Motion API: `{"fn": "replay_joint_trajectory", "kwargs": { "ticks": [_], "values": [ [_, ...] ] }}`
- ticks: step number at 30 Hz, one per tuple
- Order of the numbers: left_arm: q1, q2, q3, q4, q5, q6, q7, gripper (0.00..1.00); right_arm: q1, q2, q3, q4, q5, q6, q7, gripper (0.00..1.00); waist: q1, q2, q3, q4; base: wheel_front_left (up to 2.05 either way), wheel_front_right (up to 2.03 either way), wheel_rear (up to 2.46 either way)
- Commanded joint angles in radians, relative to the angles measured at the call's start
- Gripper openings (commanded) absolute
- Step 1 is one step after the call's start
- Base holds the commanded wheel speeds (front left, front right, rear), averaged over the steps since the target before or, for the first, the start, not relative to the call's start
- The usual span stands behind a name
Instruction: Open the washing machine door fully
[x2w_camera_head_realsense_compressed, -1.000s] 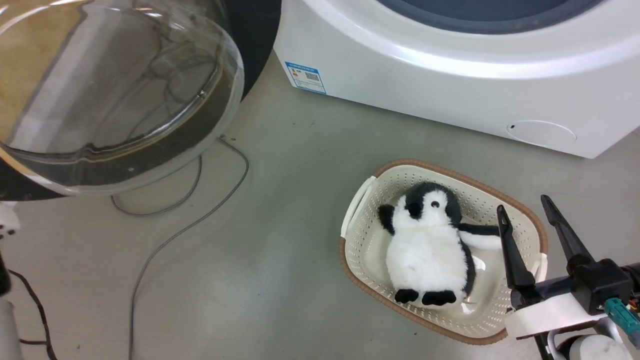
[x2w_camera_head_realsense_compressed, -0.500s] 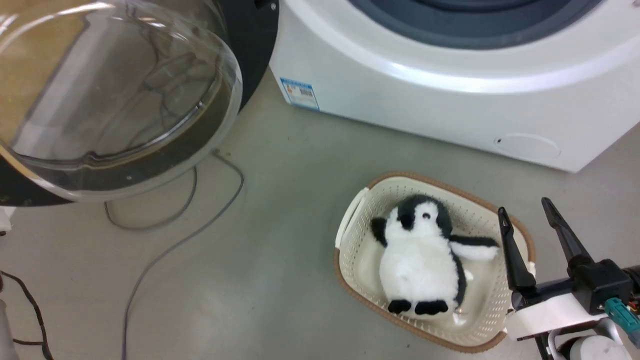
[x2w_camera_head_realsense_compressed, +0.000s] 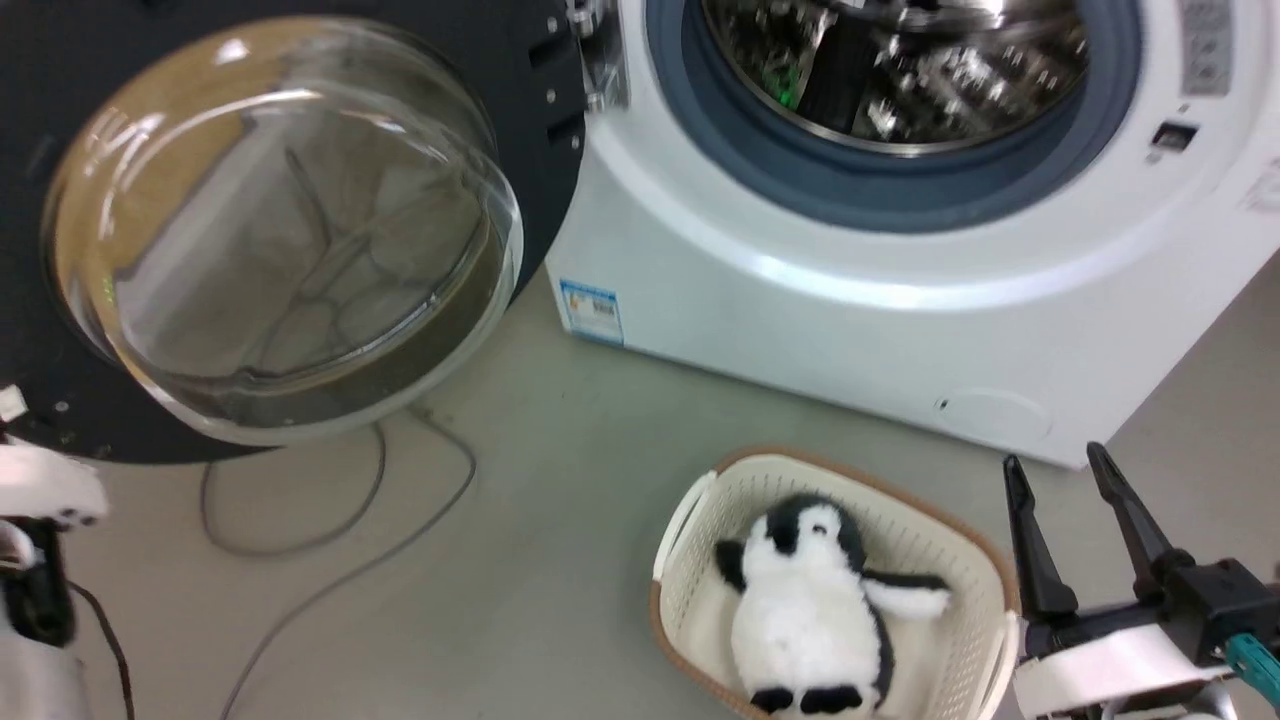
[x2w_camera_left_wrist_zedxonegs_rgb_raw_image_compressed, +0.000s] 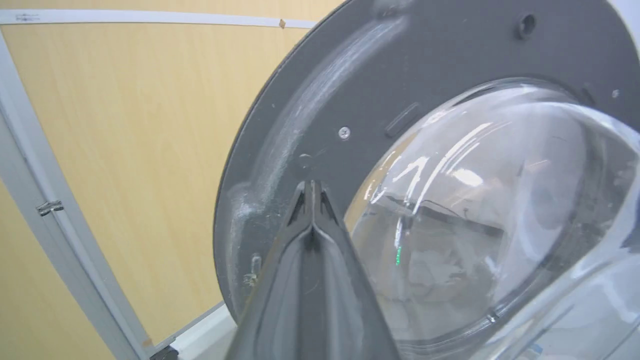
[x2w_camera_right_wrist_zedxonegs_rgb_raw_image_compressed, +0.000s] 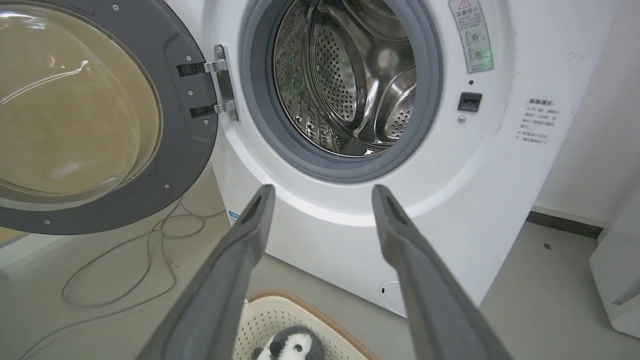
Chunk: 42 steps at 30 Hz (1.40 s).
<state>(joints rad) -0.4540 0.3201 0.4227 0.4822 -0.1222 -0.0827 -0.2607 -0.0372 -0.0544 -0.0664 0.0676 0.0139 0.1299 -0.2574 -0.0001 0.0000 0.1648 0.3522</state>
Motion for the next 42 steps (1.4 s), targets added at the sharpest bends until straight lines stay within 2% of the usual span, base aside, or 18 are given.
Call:
{"fn": "replay_joint_trajectory", "kwargs": {
  "ticks": [1, 8, 14, 22, 31, 32, 33, 42],
  "values": [
    [0.031, -0.020, -0.016, -0.035, 0.015, -0.007, -0.001, 0.00, 0.020, 0.004, -0.008, -0.006, 0.010, 0.001, -0.004, 1.00, 0.0001, 0.0000, -0.049, -0.012, 0.00, 0.00, 0.00],
    [0.141, -0.115, -0.110, -0.180, 0.059, -0.027, -0.001, 0.00, 0.063, 0.004, -0.030, -0.033, 0.032, 0.001, -0.004, 1.00, 0.0001, 0.0000, -0.111, -0.026, 0.00, 0.00, 0.00],
    [0.234, -0.196, -0.211, -0.246, 0.066, -0.038, -0.001, 0.00, 0.090, 0.004, -0.042, -0.064, 0.048, 0.001, -0.004, 1.00, 0.0001, 0.0000, -0.150, -0.053, 0.00, 0.00, 0.00],
    [0.317, -0.241, -0.295, -0.283, 0.036, -0.044, -0.001, 0.00, 0.106, 0.004, -0.049, -0.095, 0.060, 0.001, -0.004, 1.00, 0.0001, 0.0000, -0.169, -0.125, 0.00, 0.00, 0.00],
    [0.377, -0.260, -0.351, -0.295, 0.029, -0.046, -0.001, 0.00, 0.127, 0.004, -0.053, -0.095, 0.070, 0.001, -0.004, 1.00, 0.0001, 0.0000, -0.180, -0.202, 0.00, 0.00, 0.00],
    [0.383, -0.261, -0.355, -0.294, 0.026, -0.046, -0.001, 0.20, 0.129, 0.004, -0.052, -0.094, 0.070, 0.001, -0.004, 1.00, 0.0001, 0.0000, -0.181, -0.211, 0.00, 0.00, 0.00],
    [0.388, -0.262, -0.360, -0.291, 0.026, -0.046, -0.001, 1.00, 0.131, 0.004, -0.051, -0.093, 0.072, 0.001, -0.004, 1.00, 0.0001, 0.0000, -0.182, -0.219, 0.00, 0.00, 0.00],
    [0.441, -0.269, -0.395, -0.300, 0.032, -0.016, -0.001, 1.00, 0.147, 0.004, -0.041, -0.083, 0.082, 0.001, -0.004, 1.00, 0.0001, 0.0000, -0.189, -0.289, 0.00, 0.00, 0.00]
  ]
}}
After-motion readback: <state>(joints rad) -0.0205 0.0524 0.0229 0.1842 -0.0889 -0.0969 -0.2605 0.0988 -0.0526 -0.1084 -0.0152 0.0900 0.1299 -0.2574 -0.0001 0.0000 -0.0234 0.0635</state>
